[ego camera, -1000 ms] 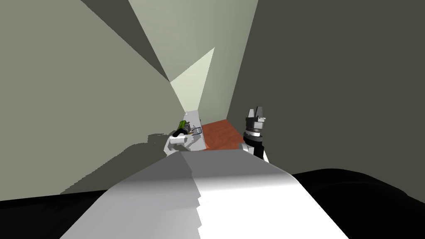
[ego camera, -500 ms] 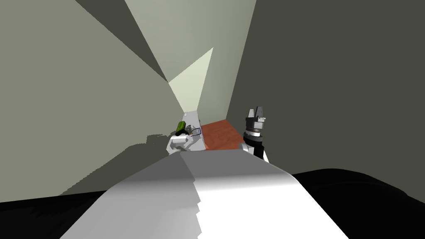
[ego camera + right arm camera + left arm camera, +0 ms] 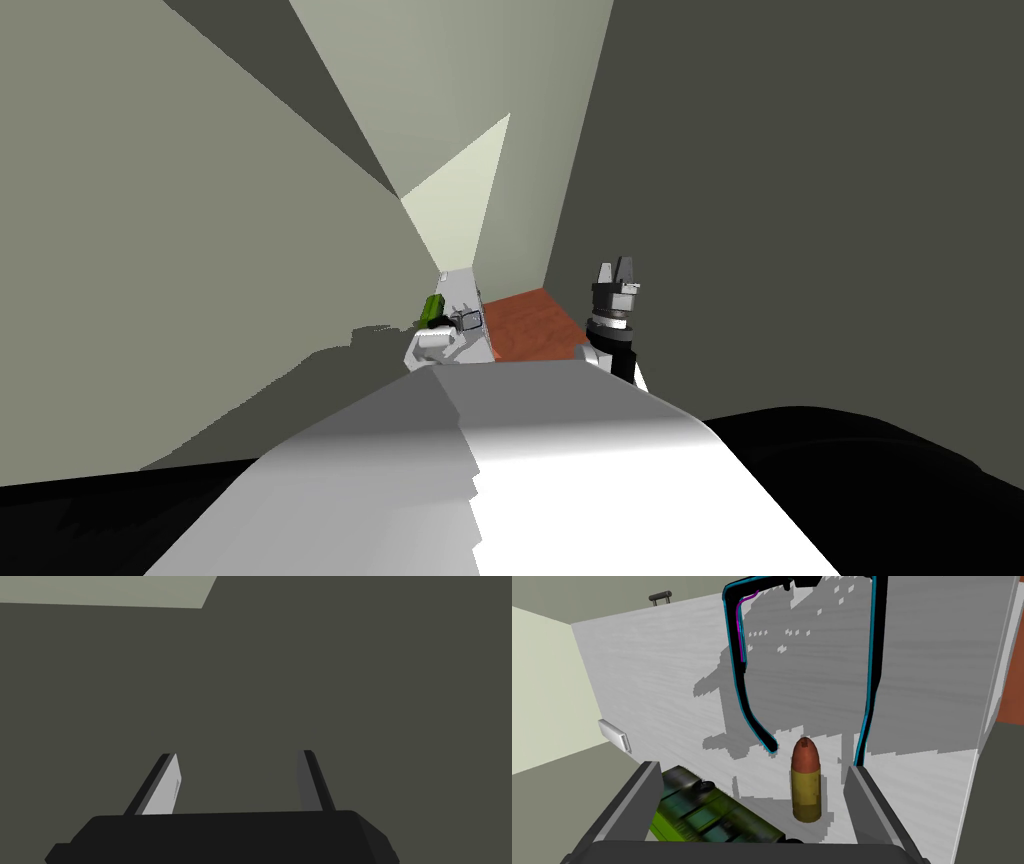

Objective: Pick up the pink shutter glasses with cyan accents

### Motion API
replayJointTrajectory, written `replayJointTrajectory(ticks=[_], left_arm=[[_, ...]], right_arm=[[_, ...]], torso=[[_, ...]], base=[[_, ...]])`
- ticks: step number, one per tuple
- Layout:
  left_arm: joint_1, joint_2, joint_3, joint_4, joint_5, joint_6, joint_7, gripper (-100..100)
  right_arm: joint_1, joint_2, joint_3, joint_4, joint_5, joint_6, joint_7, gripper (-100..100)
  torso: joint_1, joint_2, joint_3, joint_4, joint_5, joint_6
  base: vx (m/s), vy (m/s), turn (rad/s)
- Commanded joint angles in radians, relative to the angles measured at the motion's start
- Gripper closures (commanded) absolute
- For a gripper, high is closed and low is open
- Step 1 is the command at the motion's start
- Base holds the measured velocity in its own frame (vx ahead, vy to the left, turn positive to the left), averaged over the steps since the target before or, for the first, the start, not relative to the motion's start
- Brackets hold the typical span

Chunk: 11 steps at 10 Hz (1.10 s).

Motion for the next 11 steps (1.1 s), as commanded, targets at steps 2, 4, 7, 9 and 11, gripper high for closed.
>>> replayJointTrajectory(ticks=[2,4,7,9,11], left_arm=[[0.003,-0.003,-0.004,0.032,0.001,0.072,0.014,-100],[0.003,-0.002,-0.006,0.060,0.004,0.120,0.023,-100],[0.007,-0.002,-0.009,0.080,0.003,0.145,0.029,-100],[0.001,-0.004,-0.009,0.112,0.002,0.124,0.029,-100],[-0.006,-0.006,-0.008,0.150,0.000,0.092,0.027,-100]], right_arm=[[0.000,0.000,0.000,0.000,0.000,0.000,0.000,0],[0.000,0.000,0.000,0.000,0.000,0.000,0.000,0],[0.000,0.000,0.000,0.000,0.000,0.000,0.000,0],[0.000,0.000,0.000,0.000,0.000,0.000,0.000,0],[0.000,0.000,0.000,0.000,0.000,0.000,0.000,0]], torso=[[0.000,0.000,0.000,0.000,0.000,0.000],[0.000,0.000,0.000,0.000,0.000,0.000],[0.001,0.000,0.000,0.000,0.000,0.000],[0.001,0.002,0.001,0.001,0.000,0.000],[0.001,0.002,0.001,0.000,0.000,0.000]], base=[[0.040,-0.002,-0.033],[0.047,-0.004,-0.029],[0.034,0.002,-0.017],[0.007,0.002,0.001],[0.023,0.004,0.002]])
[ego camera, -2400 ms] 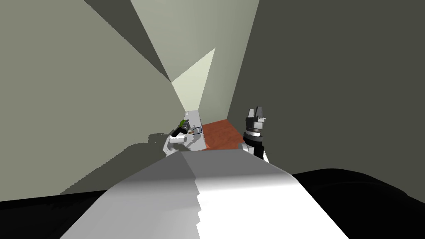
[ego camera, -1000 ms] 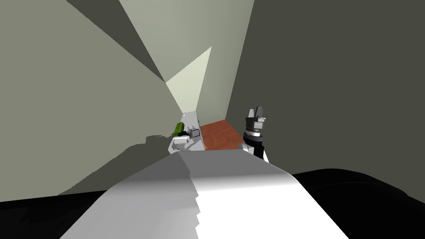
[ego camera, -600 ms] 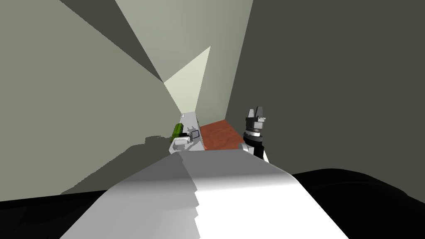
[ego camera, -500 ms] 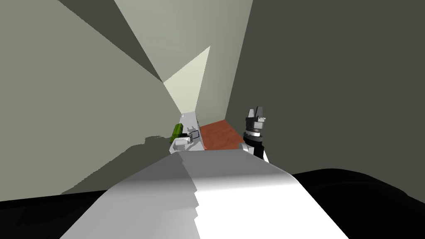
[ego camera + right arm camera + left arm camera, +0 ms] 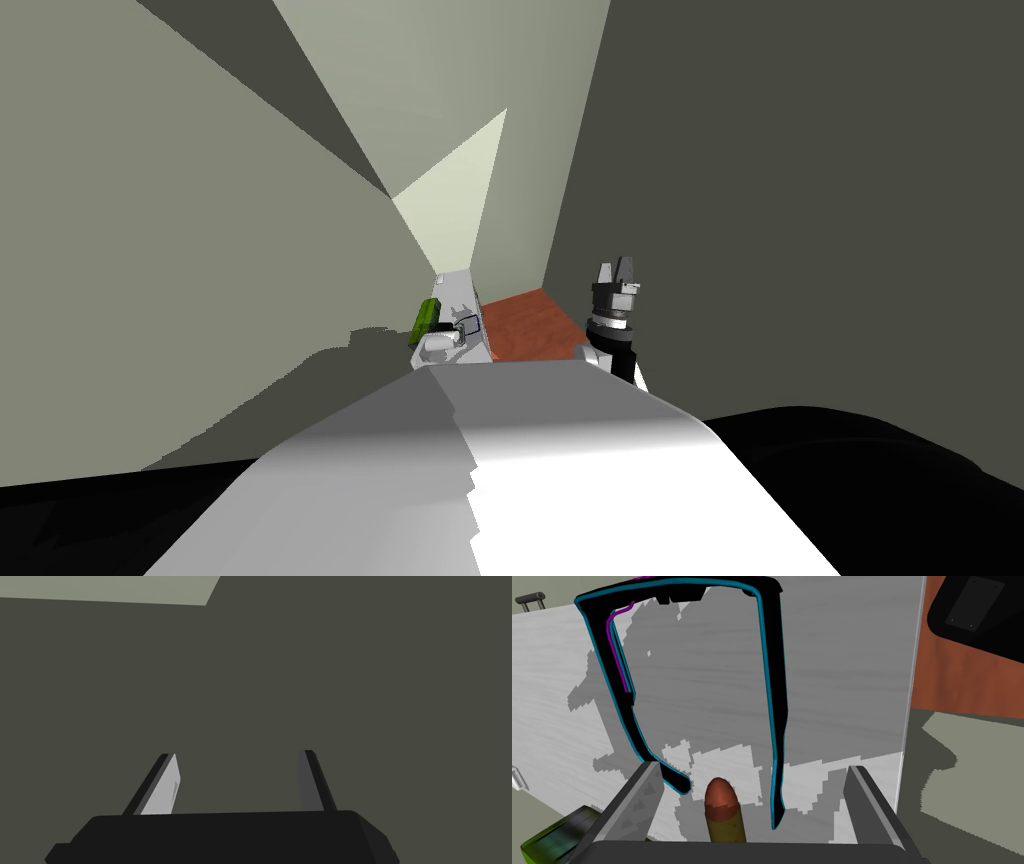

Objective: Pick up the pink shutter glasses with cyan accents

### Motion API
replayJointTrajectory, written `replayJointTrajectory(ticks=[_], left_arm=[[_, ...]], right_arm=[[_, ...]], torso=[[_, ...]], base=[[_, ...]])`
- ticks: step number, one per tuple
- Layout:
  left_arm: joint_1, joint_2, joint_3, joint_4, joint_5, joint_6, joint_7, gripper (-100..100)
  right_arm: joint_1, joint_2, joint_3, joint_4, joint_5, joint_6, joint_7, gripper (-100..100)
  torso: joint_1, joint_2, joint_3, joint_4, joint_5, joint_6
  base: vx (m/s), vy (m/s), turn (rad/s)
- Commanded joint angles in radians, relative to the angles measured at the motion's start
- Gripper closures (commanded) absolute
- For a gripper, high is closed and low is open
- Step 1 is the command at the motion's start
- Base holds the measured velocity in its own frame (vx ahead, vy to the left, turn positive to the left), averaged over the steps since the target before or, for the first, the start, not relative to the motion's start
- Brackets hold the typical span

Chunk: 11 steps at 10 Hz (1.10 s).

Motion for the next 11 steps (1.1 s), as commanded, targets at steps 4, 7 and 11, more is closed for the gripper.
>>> replayJointTrajectory(ticks=[4,7,11], left_arm=[[-0.005,-0.001,0.001,0.023,-0.001,-0.020,-0.001,100],[-0.005,-0.001,0.001,0.024,-0.001,-0.020,0.000,100],[0.008,0.004,0.000,-0.046,0.004,0.038,0.002,100]], right_arm=[[0.000,0.000,0.000,0.000,0.000,0.000,0.000,0],[0.000,0.000,0.000,0.000,0.000,0.000,0.000,0],[0.000,0.000,0.000,0.000,0.000,0.000,0.000,0]], torso=[[0.000,0.001,0.001,0.000,0.000,0.000],[0.000,0.001,0.001,0.000,0.000,0.001],[-0.001,0.003,0.002,0.001,-0.001,0.001]], base=[[0.009,0.003,0.001],[0.000,0.000,0.000],[-0.018,-0.004,-0.004]])
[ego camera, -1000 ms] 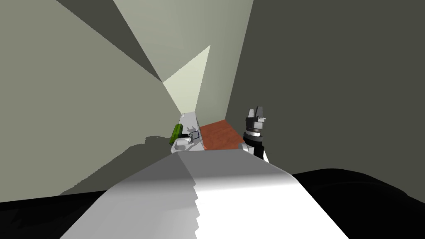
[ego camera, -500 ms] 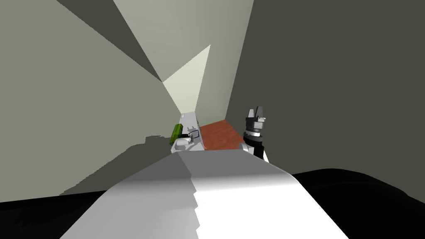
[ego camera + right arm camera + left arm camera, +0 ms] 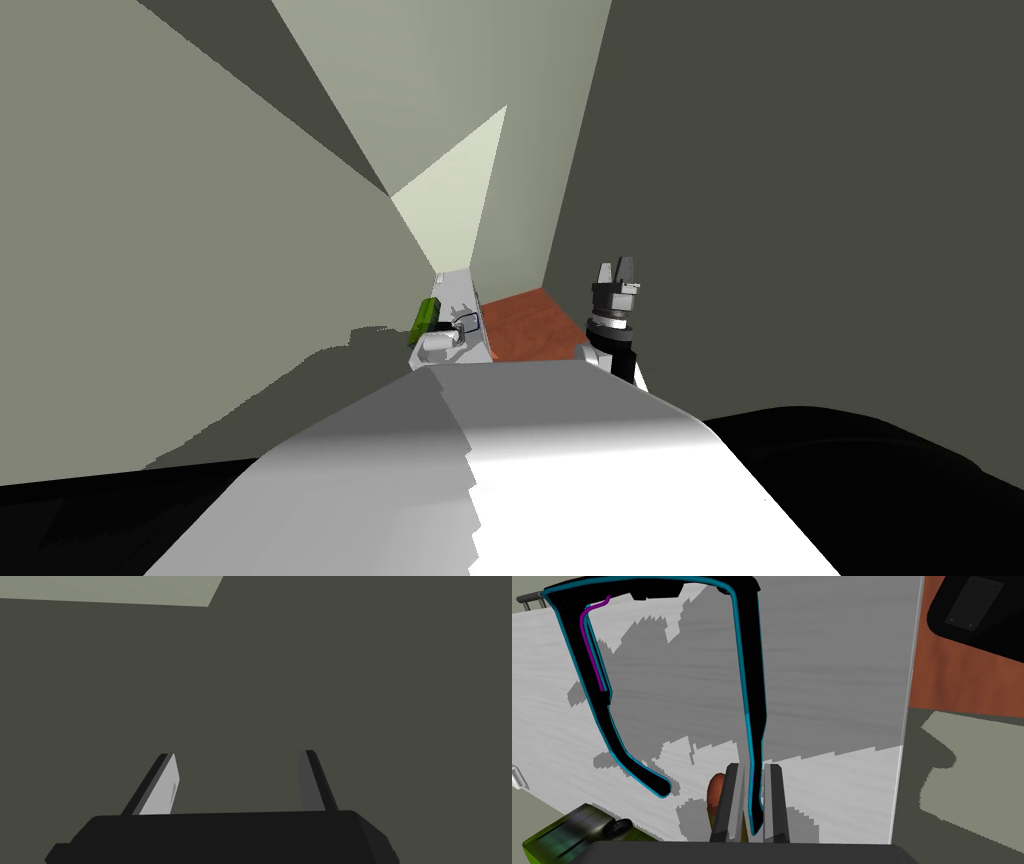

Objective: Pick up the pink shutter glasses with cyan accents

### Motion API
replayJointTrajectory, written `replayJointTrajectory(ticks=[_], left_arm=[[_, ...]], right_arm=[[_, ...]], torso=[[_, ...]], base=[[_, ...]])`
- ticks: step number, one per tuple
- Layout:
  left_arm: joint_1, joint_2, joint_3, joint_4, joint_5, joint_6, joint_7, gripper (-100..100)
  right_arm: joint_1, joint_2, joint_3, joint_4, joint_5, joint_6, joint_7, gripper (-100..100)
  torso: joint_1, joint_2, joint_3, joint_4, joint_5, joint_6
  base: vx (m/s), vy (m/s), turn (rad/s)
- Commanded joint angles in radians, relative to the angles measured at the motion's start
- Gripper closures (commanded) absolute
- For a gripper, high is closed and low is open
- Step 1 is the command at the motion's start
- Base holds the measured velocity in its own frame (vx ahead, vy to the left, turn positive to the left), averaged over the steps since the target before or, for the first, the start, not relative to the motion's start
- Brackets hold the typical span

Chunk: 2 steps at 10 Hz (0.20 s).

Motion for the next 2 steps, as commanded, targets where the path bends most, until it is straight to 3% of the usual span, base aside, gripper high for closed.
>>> replayJointTrajectory(ticks=[1,2], left_arm=[[0.000,0.000,0.000,0.000,0.000,0.000,0.000,100],[0.001,0.000,0.000,-0.003,0.000,0.004,0.000,0]], right_arm=[[0.000,0.000,0.000,0.000,0.000,0.000,0.000,0],[0.000,0.000,0.000,0.000,0.000,0.000,0.000,0]], torso=[[0.000,0.000,0.000,0.000,0.000,0.000],[0.000,-0.001,0.000,0.000,0.000,0.000]], base=[[-0.012,-0.002,0.001],[0.000,0.000,0.000]])
